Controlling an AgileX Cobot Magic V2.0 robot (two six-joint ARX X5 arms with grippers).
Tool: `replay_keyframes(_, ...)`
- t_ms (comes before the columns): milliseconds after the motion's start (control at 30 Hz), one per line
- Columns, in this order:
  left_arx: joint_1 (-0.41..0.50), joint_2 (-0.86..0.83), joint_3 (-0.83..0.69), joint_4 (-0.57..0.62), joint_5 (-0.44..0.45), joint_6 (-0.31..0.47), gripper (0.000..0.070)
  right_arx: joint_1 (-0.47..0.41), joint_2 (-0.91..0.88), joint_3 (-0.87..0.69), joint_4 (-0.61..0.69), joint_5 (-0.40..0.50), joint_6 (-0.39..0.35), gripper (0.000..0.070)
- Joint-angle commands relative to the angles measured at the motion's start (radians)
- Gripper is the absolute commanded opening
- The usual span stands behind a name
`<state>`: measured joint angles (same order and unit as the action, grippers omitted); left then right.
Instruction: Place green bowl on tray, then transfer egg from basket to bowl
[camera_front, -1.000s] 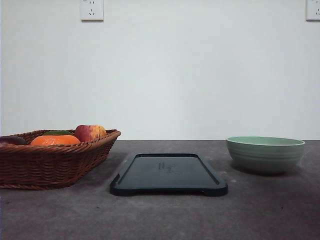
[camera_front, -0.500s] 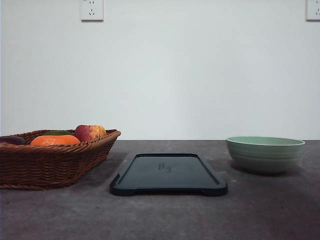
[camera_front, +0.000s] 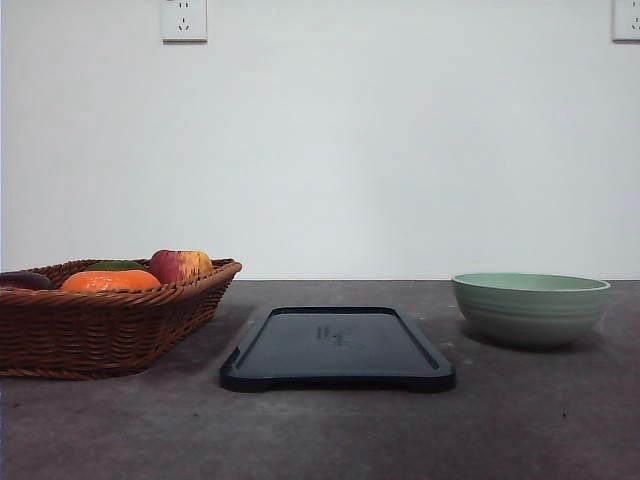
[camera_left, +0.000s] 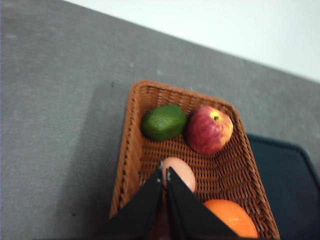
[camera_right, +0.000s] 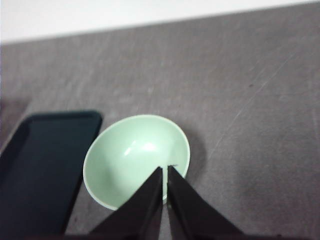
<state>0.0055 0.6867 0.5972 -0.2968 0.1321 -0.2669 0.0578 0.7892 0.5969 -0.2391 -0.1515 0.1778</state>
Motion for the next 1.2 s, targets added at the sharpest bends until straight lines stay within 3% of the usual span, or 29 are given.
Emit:
replay_keyframes(0,0.0,0.051,0.052,-0.02,0.017,0.071,0.0,0.0,0.056,0.048,-0.018,-0.019,-0.052,0.0005)
replay_keyframes(367,0.0,0.344,0.29,-0.274,0.119,0.261,0.0,0.0,0.338,0.277,-0.216,-0.147,-0.09,0.0005)
replay_keyframes(600,0.0,0.399,0.34,-0.305,0.131,0.283,0.0,0.0,0.366,0.302,-0.231,-0.147,-0.129,0.0007)
replay_keyframes(667,0.0,0.398,0.341,-0.3,0.131,0.283,0.0039,0.0,0.366,0.302,-0.236,-0.147,-0.141,0.0047)
replay_keyframes(767,0.0,0.398,0.341,-0.301,0.131,0.282,0.0279,0.0,0.366,0.302,-0.24,-0.142,-0.14,0.0315)
replay_keyframes(800,0.0,0.398,0.341,-0.301,0.131,0.282,0.0326,0.0,0.366,0.302,-0.241,-0.138,-0.137,0.0354)
replay_keyframes(1033,0.0,0.398,0.341,-0.301,0.131,0.282,0.035,-0.002,0.367,0.304,-0.257,-0.137,-0.082,0.0369)
replay_keyframes(1167,0.0,0.398,0.341,-0.301,0.131,0.276,0.035,-0.014,0.385,0.34,-0.331,-0.136,-0.054,0.0367)
